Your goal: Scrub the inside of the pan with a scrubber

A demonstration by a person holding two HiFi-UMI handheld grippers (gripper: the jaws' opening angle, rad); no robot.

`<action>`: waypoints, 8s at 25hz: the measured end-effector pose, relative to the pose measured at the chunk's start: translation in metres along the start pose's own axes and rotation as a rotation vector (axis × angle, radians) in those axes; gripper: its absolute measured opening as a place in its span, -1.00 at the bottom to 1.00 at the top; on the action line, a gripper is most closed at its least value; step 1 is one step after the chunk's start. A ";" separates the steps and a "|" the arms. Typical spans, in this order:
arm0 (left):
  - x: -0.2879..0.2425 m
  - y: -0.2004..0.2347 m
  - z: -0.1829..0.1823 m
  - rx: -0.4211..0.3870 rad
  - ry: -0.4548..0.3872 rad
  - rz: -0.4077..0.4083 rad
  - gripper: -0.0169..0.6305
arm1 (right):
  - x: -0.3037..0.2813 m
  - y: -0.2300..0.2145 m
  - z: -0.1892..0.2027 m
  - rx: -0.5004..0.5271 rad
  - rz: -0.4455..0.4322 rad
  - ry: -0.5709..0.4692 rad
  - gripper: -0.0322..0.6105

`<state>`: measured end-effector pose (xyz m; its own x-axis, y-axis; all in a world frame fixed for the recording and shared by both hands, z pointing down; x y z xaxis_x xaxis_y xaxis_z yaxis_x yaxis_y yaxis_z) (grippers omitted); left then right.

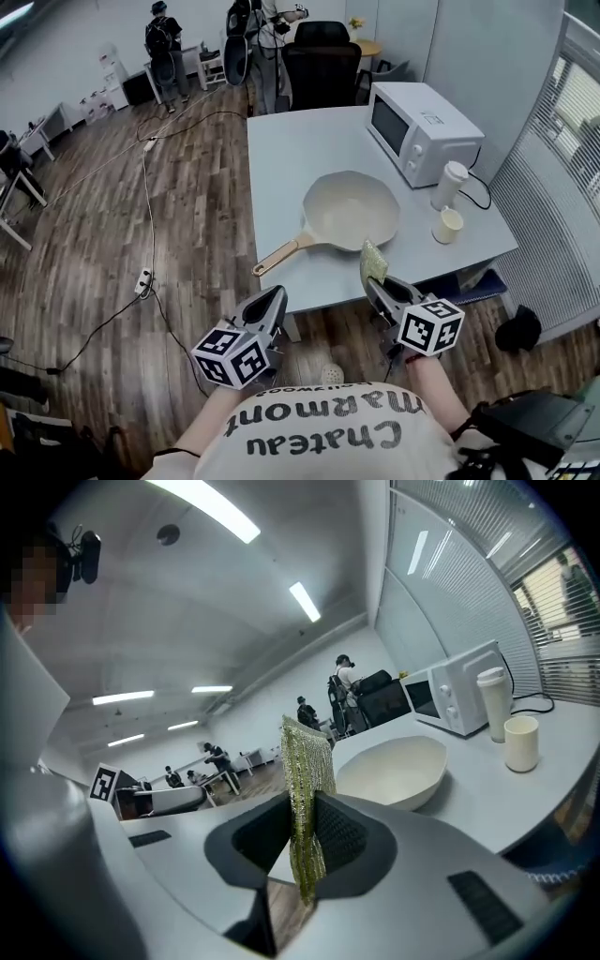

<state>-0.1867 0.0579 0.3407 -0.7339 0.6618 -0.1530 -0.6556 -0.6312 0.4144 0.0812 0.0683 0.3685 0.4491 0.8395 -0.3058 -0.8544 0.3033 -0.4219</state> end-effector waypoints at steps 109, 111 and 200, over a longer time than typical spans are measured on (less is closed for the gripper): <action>-0.255 0.147 0.044 -0.436 1.046 0.371 -0.15 | -0.390 -0.196 -0.049 -0.155 0.125 0.170 -0.66; -0.253 0.146 0.045 -0.425 1.036 0.368 -0.15 | -0.385 -0.208 -0.048 -0.165 0.175 0.162 -0.66; -0.245 0.133 0.051 -0.422 0.999 0.290 -0.23 | -0.369 -0.142 0.003 0.120 -0.154 0.710 -0.68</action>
<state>-0.0847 -0.1677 0.4794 -0.5579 -0.0343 -0.8292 -0.3053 -0.9206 0.2435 0.0365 -0.2830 0.5434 0.5925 0.3020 -0.7468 -0.7725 0.4759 -0.4204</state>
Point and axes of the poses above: the fingertips, and each gripper's own axes: x backward along the fingers, y to its left, z out of its underside, the point moved 7 cm from there along x, backward along the fingers, and after that the axes turned 3 degrees about z, right-handed, at the moved point
